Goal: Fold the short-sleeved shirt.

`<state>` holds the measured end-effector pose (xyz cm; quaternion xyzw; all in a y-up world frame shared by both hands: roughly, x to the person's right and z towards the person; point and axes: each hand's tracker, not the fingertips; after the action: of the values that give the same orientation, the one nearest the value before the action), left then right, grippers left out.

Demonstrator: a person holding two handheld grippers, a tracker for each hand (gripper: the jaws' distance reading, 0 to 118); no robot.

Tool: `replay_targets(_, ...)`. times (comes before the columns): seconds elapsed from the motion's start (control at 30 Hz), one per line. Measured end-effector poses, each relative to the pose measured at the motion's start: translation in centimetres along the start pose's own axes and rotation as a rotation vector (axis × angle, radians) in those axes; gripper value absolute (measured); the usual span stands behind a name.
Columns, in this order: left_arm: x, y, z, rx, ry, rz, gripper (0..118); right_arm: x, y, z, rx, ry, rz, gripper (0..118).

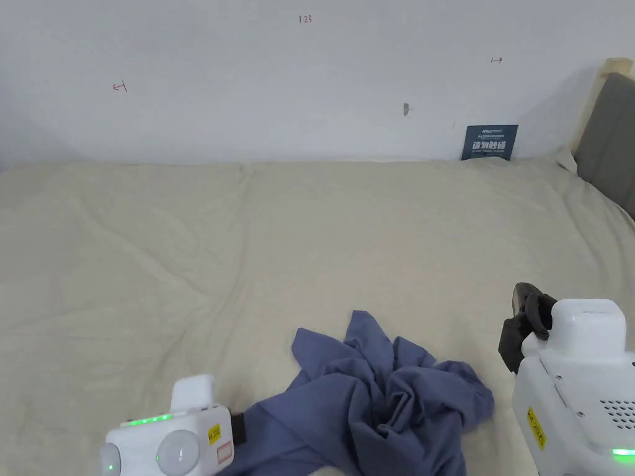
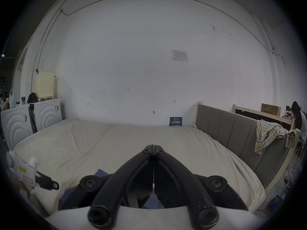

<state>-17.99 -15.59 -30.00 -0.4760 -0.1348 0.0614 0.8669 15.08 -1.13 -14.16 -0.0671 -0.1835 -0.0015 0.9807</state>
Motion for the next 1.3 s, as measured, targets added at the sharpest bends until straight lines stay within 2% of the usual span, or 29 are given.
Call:
replay_targets(0.03, -0.2, -0.2, -0.6, -0.043, 0.022, -0.004, 7, 0.1, -0.4, -0.1, -0.005, -0.001, 0.0, 0)
replay_targets(0.07, -0.2, -0.8, -1.1, -0.079, 0.041, 0.009, 36, 0.3, -0.5, -0.1, -0.01, -0.001, 0.0, 0)
replay_targets(0.13, -0.7, -1.7, -2.5, -0.162, 0.049, 0.03, 104, 0.5, -0.8, -0.2, -0.02, -0.004, -0.003, 0)
replay_targets(0.17, -0.9, -2.1, -2.9, -0.169, 0.048, 0.037, 106, 0.6, -1.0, -0.2, -0.026, -0.004, -0.005, 0)
replay_targets(0.33, -0.2, -3.6, -4.9, -0.163, 0.094, 0.028, 102, 1.8, -2.8, -1.4, -0.051, -0.005, -0.014, 0)
replay_targets(0.37, 0.1, -3.8, -5.2, -0.161, 0.108, 0.023, 93, 2.0, -3.0, -1.5, -0.055, -0.005, -0.015, 0)
replay_targets(0.43, 0.4, -4.3, -6.0, -0.153, 0.111, 0.023, 63, 2.0, -3.4, -1.6, -0.064, -0.004, -0.011, 0)
replay_targets(0.47, 1.1, -4.5, -6.1, -0.154, 0.205, -0.015, 62, 2.1, -3.5, -1.8, -0.068, -0.005, -0.011, 0)
replay_targets(0.5, 1.5, -4.7, -6.0, -0.131, 0.177, -0.044, 60, 2.4, -3.7, -2.0, -0.072, -0.005, -0.01, 0)
replay_targets(0.53, 1.7, -4.9, -6.0, -0.133, 0.199, -0.076, 53, 2.4, -3.9, -2.0, -0.078, -0.007, -0.009, 0)
replay_targets(0.57, 1.7, -4.9, -5.7, -0.125, 0.19, -0.076, 37, 2.4, -4.0, -2.1, -0.083, -0.008, -0.009, 0)
replay_targets(0.6, 2.2, -4.9, -5.4, -0.112, 0.191, -0.089, 12, 2.5, -4.2, -2.4, -0.089, -0.01, -0.008, 0)
replay_targets(0.63, 2.3, -4.9, -5.3, -0.096, 0.186, -0.111, 5, 2.8, -4.5, -2.8, -0.1, -0.016, -0.007, 0)
replay_targets(0.67, 2.2, -4.8, -5.1, -0.096, 0.104, -0.1, 5, 2.8, -4.6, -3.1, -0.114, -0.021, -0.009, 0)
replay_targets(0.7, 2.1, -4.6, -5.1, -0.116, 0.112, -0.086, 5, 3.0, -4.9, -3.8, -0.138, -0.026, -0.014, 5)
replay_targets(0.73, 2.2, -4.2, -4.7, -0.101, 0.072, -0.075, 5, 3.3, -5.3, -4.6, -0.169, -0.022, -0.018, 20)
replay_targets(0.77, 2.0, -4.0, -3.9, -0.064, 0.024, -0.054, 5, 3.6, -5.6, -5.4, -0.206, -0.016, -0.023, 39)
replay_targets(0.83, 1.9, -3.3, -2.1, 0.0, -0.022, -0.042, 5, 4.2, -6.4, -7.8, -0.29, -0.032, -0.032, 82)
replay_targets(0.87, 2.1, -2.8, -1.3, 0.024, -0.046, -0.052, 5, 4.6, -6.9, -9.1, -0.335, -0.017, -0.039, 90)
replay_targets(0.97, 2.0, -1.7, 0.3, 0.059, -0.055, -0.061, 5, 5.4, -8.8, -13.6, -0.473, -0.004, -0.055, 91)
replay_targets(1.1, 1.6, -0.7, 0.3, 0.071, -0.078, -0.03, 5, 5.2, -12.2, -19.4, -0.697, 0.039, 0.013, 91)
replay_targets(1.23, 1.6, -0.5, -0.4, 0.066, -0.076, -0.025, 5, 4.9, -16.0, -23.7, -0.869, 0.074, -0.023, 91)
replay_targets(1.3, 1.5, -0.5, -0.9, 0.056, -0.082, -0.019, 5, 4.4, -17.4, -24.8, -0.917, 0.059, -0.008, 90)
